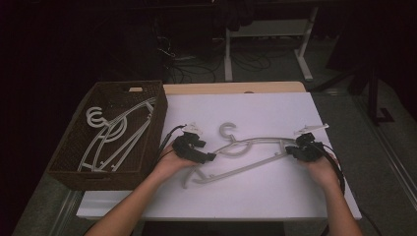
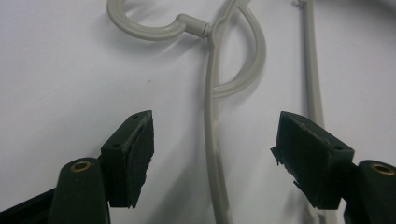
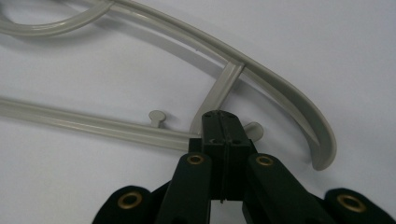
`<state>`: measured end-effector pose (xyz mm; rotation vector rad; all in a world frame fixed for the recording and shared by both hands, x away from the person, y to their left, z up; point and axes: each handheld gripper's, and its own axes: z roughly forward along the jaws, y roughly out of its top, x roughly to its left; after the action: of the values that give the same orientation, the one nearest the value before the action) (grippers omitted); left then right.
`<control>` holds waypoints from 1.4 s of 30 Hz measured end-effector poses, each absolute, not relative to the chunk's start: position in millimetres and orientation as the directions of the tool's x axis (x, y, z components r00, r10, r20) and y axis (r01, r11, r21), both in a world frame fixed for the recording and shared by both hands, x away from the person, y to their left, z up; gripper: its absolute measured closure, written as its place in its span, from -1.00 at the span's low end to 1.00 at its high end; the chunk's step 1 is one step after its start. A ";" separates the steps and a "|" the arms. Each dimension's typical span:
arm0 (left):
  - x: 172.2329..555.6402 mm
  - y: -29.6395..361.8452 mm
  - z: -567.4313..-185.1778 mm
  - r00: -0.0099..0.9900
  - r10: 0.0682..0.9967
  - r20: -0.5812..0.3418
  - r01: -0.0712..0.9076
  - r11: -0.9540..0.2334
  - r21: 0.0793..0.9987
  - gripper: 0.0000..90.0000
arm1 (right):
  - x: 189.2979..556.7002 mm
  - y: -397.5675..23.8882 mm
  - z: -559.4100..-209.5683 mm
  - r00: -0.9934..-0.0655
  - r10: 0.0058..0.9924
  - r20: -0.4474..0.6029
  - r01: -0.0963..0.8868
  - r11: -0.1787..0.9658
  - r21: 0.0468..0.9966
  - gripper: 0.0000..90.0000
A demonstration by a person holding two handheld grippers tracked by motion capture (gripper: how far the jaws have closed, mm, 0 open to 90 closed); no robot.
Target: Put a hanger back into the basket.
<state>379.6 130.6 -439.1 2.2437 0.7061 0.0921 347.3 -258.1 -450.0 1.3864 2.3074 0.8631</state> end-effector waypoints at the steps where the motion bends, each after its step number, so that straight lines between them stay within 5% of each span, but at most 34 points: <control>1: 380.8 126.8 -440.7 0.849 0.511 -0.137 0.452 -0.568 0.688 -0.35 | 347.2 -258.0 -450.0 -0.482 0.875 0.039 0.687 0.350 0.637 0.98; 23: 389.3 89.5 -451.2 0.887 0.462 0.010 0.361 -0.706 0.609 0.28 | 347.3 -256.6 -451.5 -0.482 0.875 0.033 0.693 0.359 0.625 0.99; 42: 382.0 83.8 -449.1 0.881 0.472 0.037 0.362 -0.723 0.589 0.78 | 346.6 -256.6 -452.2 -0.484 0.875 0.028 0.693 0.364 0.622 0.99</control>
<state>382.0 83.8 -449.1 2.4558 0.6003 0.2462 346.6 -256.6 -452.2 1.3841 2.3222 0.8319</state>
